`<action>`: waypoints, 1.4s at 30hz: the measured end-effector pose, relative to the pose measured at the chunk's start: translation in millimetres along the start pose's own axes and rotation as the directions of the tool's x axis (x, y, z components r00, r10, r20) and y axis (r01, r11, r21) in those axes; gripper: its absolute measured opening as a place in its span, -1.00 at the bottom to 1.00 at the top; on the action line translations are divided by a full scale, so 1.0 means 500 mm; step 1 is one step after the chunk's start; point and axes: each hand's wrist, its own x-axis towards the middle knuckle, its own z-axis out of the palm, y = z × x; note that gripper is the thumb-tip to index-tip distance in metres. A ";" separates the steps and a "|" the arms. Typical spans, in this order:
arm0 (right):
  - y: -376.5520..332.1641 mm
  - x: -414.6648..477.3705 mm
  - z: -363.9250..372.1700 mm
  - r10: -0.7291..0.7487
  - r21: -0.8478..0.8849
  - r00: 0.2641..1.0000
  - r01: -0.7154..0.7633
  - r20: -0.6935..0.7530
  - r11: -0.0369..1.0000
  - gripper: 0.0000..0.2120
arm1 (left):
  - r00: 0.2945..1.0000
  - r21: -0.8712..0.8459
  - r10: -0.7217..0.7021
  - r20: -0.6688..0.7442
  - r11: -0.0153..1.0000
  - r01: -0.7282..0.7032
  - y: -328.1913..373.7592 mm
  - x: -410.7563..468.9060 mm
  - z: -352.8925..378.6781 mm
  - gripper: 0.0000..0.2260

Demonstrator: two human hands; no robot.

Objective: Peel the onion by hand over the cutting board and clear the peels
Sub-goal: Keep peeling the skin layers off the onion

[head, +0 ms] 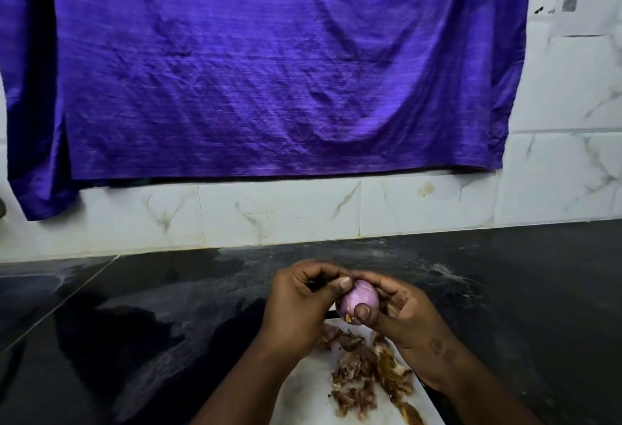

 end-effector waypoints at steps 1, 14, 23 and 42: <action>0.000 0.000 0.000 -0.004 -0.001 1.000 0.004 -0.010 1.000 -0.35 | 1.000 0.002 0.008 -0.011 1.000 -0.008 0.001 -0.001 0.001 -0.86; -0.003 0.000 -0.002 -0.069 -0.026 0.997 0.068 -0.021 0.997 -0.41 | 0.996 -0.161 -0.032 -0.080 0.987 0.018 0.002 -0.006 0.015 -0.75; 0.004 -0.012 0.027 -0.079 0.022 0.997 0.079 0.022 0.997 -0.49 | 0.949 -0.474 -0.246 -0.199 0.871 0.127 0.004 0.005 0.022 -0.95; 0.029 -0.005 0.004 -0.091 -0.030 0.992 0.088 -0.088 0.996 -0.43 | 0.983 0.049 0.012 -0.184 0.999 -0.003 -0.018 0.006 0.006 -0.79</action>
